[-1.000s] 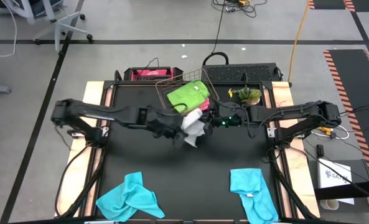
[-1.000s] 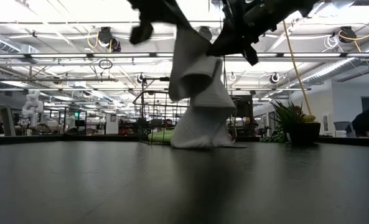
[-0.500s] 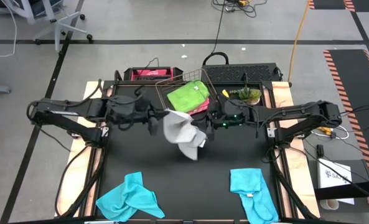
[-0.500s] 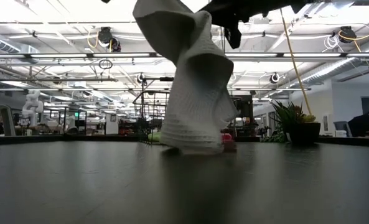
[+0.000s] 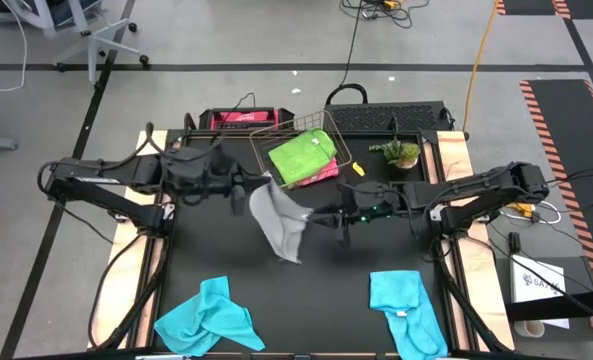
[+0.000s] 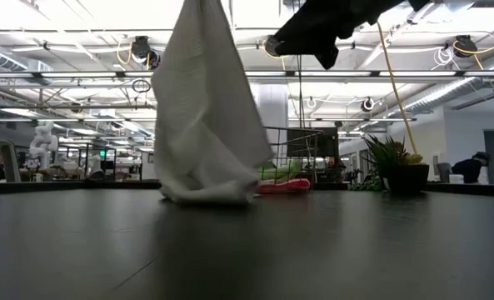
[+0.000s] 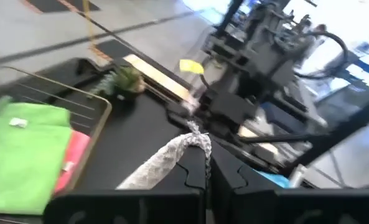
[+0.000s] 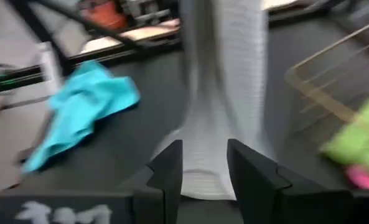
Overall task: Fold microfiber towels
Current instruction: Fold the gray microfiber cloth
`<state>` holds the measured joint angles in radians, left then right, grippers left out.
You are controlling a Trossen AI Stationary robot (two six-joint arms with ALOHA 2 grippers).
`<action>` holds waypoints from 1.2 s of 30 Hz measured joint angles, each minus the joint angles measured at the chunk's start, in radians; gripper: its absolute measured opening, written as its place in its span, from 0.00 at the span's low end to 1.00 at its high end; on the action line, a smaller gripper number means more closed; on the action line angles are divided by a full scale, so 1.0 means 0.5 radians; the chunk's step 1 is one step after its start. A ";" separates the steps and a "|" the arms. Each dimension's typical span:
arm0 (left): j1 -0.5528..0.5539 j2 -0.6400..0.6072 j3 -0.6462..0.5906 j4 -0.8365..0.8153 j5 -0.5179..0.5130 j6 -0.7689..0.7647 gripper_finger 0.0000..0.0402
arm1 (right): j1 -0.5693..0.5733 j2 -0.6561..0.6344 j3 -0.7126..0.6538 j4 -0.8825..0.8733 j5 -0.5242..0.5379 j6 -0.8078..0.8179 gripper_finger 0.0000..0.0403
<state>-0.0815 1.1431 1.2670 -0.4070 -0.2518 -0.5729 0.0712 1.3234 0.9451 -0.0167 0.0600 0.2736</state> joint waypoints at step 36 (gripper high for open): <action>0.007 -0.037 -0.002 0.178 0.167 -0.052 0.01 | 0.226 0.361 0.007 0.023 -0.009 -0.151 0.28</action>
<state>-0.0780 1.1248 1.2659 -0.3180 -0.1684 -0.5991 0.1840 1.5039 0.9485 -0.0054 0.0557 0.1980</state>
